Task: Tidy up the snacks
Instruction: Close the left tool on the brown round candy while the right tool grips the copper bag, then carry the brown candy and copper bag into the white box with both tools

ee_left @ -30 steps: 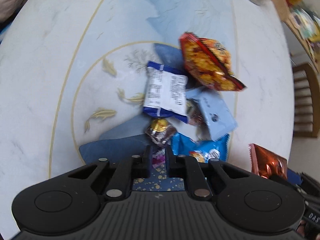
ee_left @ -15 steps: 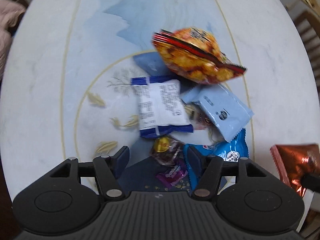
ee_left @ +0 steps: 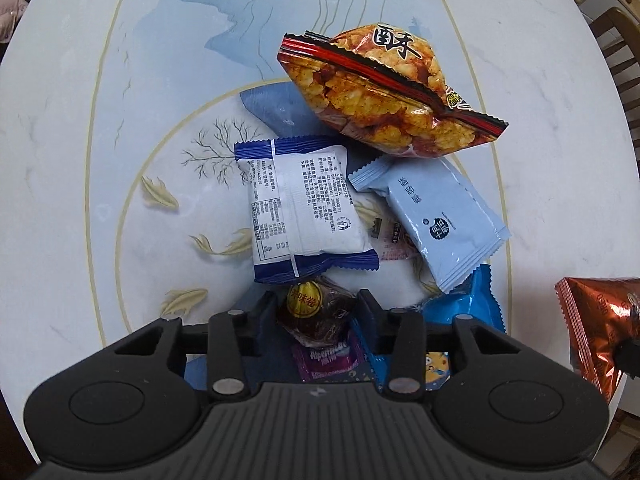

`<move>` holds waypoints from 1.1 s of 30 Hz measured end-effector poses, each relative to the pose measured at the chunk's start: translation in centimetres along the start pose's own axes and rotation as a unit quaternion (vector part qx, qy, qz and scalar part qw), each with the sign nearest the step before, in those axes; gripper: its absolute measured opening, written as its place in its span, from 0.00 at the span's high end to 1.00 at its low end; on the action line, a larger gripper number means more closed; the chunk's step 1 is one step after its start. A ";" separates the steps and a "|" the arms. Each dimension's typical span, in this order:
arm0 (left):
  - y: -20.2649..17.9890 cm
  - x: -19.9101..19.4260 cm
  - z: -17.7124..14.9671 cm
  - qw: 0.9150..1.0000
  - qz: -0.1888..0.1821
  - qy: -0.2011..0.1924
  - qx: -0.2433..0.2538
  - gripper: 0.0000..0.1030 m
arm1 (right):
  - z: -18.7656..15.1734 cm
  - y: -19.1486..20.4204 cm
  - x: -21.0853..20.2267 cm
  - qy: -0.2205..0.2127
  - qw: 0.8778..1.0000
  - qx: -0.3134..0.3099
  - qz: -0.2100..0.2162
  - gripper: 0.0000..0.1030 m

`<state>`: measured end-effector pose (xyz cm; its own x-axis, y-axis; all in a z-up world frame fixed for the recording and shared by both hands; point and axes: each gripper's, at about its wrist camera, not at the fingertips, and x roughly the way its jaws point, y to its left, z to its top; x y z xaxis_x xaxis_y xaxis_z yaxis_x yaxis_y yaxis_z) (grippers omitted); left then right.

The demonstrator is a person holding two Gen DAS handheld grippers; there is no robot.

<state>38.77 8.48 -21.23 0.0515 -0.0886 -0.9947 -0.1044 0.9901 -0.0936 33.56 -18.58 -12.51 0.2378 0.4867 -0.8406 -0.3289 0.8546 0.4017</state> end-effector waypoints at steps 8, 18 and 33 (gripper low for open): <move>1.3 -0.7 -1.4 0.999 -0.016 -0.013 -0.028 0.61 | 0.0 0.5 -0.5 0.000 1.000 -0.006 0.000 0.52; 2.7 -5.8 -4.9 0.994 -0.058 -0.061 -0.064 0.61 | -1.3 2.7 -3.6 -0.022 1.000 -0.021 0.000 0.52; 1.7 -12.7 -13.3 0.989 -0.072 -0.119 -0.049 0.60 | -5.5 8.0 -8.2 -0.054 0.997 -0.057 0.007 0.52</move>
<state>24.76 9.86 -9.30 0.3040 -0.1875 -0.9341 -0.1748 0.9528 -0.2481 23.96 -16.77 -4.37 0.3270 0.5206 -0.7887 -0.4336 0.8242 0.3643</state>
